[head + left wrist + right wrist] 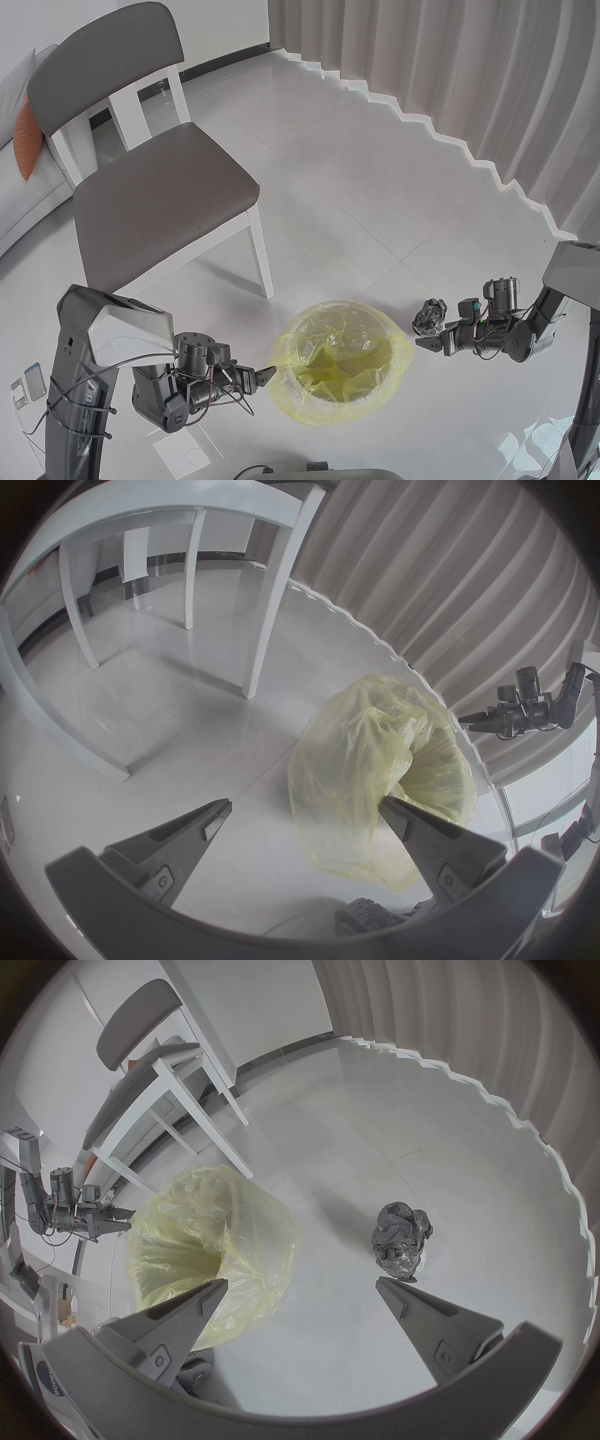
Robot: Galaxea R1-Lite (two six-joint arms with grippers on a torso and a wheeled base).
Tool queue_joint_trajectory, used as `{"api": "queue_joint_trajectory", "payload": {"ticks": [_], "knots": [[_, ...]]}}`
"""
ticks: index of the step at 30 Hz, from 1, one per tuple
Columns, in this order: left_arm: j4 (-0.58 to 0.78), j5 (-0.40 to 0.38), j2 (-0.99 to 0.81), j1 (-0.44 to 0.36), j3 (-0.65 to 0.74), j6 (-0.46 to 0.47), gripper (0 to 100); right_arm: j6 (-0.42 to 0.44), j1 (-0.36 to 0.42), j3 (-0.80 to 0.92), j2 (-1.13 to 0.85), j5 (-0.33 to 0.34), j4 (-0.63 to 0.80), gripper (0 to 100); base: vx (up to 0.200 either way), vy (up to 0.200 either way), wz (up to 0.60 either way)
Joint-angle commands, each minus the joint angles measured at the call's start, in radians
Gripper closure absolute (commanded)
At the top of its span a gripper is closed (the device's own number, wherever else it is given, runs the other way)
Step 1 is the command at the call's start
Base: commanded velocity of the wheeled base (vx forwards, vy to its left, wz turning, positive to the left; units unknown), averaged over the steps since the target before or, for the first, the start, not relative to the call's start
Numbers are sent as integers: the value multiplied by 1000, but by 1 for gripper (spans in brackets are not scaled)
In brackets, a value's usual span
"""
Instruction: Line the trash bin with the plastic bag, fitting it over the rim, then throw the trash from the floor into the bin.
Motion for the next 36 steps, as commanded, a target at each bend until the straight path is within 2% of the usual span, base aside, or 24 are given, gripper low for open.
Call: {"api": "queue_joint_trajectory", "payload": {"ticks": [1, 8, 14, 21, 27, 32, 36], "knots": [[25, -2, 52, 3, -69, 1, 0, 0, -2, -8, 7, 0, 0, 0, 0, 0, 0], [155, -2, 44, 5, -159, 1, 0, 0, -7, -16, 9, 0, 1, 0, 0, 0, 0], [278, 0, 43, -35, -257, 16, 0, -3, -7, -19, 9, 0, 1, 0, 0, 0, 0], [353, 6, 41, -68, -305, 30, 0, -6, -7, -20, 10, 0, 1, 0, 0, 0, 0], [350, 9, 10, -51, -276, 30, 0, -6, -7, -17, 7, 2, 1, 0, 0, 0, 0], [328, 4, -78, -31, -159, 29, 0, -5, -7, -20, 10, 2, 3, 0, 0, 0, 0], [238, 4, -111, -28, -66, 29, 0, -3, -13, -43, 33, 2, 9, 0, 0, 0, 0]]}}
